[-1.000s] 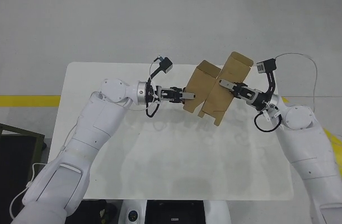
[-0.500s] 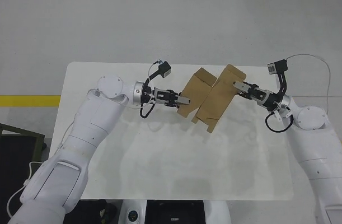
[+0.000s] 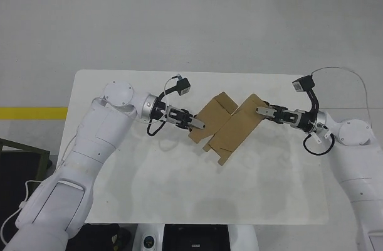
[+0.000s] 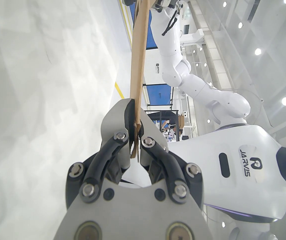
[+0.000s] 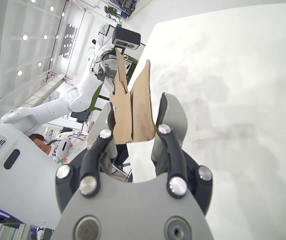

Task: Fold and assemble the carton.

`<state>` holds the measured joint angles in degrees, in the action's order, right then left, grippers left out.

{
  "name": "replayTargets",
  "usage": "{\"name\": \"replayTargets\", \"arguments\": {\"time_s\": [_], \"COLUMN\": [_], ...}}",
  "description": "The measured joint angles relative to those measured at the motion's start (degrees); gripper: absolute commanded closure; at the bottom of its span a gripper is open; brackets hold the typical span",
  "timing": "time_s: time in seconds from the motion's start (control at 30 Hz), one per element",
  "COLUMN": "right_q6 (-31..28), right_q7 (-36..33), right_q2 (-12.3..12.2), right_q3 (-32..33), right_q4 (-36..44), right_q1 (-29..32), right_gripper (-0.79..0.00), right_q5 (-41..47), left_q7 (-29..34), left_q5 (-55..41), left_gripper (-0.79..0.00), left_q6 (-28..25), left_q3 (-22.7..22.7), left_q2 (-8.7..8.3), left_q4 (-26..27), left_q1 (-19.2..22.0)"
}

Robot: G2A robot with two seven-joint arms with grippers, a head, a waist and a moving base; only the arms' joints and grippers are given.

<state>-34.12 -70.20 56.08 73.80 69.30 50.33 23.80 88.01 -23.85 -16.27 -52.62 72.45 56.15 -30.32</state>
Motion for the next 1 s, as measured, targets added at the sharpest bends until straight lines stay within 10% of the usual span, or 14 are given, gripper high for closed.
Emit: {"name": "replayTargets", "arguments": {"time_s": [0.57,0.93,0.97,1.0], "right_q6": [2.72,2.87,2.79,2.69], "right_q7": [-2.68,-2.84,-2.76,-2.66], "right_q2": [-1.92,-2.94,-3.02,-3.14], "right_q3": [-3.32,-6.54,-6.71,-6.92], "right_q4": [3.40,4.73,4.67,4.60], "right_q1": [2.07,2.21,2.19,2.14], "right_gripper": [-0.243,0.000,0.000,0.000], "right_q5": [4.34,6.00,6.10,6.22], "left_q7": [-0.01,-0.01,-0.01,-0.01], "left_q5": [-5.18,-7.66,-7.87,-8.13], "left_gripper": [0.000,0.000,-0.031,-0.305], "left_q6": [-0.01,-0.02,-0.02,-0.02], "left_q3": [6.98,9.64,9.75,9.85], "left_q2": [-5.18,-7.63,-7.75,-7.92], "left_q4": [3.50,5.79,5.85,5.87], "left_q1": [1.75,2.20,2.24,2.30]}}
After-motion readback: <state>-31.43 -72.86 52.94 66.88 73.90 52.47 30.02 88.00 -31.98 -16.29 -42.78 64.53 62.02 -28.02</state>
